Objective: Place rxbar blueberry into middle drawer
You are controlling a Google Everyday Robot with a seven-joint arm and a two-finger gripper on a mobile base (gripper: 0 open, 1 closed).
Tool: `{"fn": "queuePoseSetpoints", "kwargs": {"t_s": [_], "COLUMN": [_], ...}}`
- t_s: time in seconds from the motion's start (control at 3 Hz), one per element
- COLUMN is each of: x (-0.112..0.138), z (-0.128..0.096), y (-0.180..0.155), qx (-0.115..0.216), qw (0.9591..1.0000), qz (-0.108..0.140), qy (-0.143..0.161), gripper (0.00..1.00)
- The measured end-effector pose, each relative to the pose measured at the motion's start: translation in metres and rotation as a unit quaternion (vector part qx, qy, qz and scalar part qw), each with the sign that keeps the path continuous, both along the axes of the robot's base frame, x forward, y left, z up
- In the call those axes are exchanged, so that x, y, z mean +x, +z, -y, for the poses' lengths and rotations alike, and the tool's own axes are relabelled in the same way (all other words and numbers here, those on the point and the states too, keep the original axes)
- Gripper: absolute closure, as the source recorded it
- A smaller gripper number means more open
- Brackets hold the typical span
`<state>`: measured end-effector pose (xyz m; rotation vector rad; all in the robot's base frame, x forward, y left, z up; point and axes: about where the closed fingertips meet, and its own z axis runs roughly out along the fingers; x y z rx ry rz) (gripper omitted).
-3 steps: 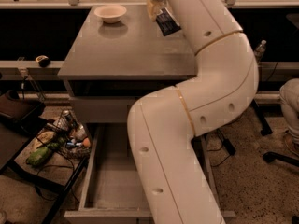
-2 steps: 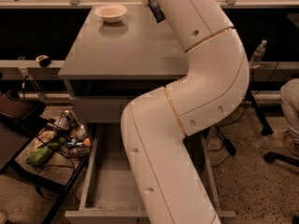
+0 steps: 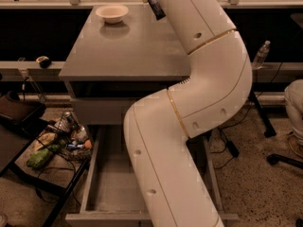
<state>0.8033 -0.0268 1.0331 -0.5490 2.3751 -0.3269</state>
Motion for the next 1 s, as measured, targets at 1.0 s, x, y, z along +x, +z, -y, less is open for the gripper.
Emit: {"fn": "queuePoseSetpoints", "kwargs": {"t_s": [1.0], "x": [-0.053], "z": [0.007], "y": [-0.003], "qx": [0.090], "qw": [0.9884], "qz": [-0.100], "qy": [-0.071], "gripper": [1.00]}}
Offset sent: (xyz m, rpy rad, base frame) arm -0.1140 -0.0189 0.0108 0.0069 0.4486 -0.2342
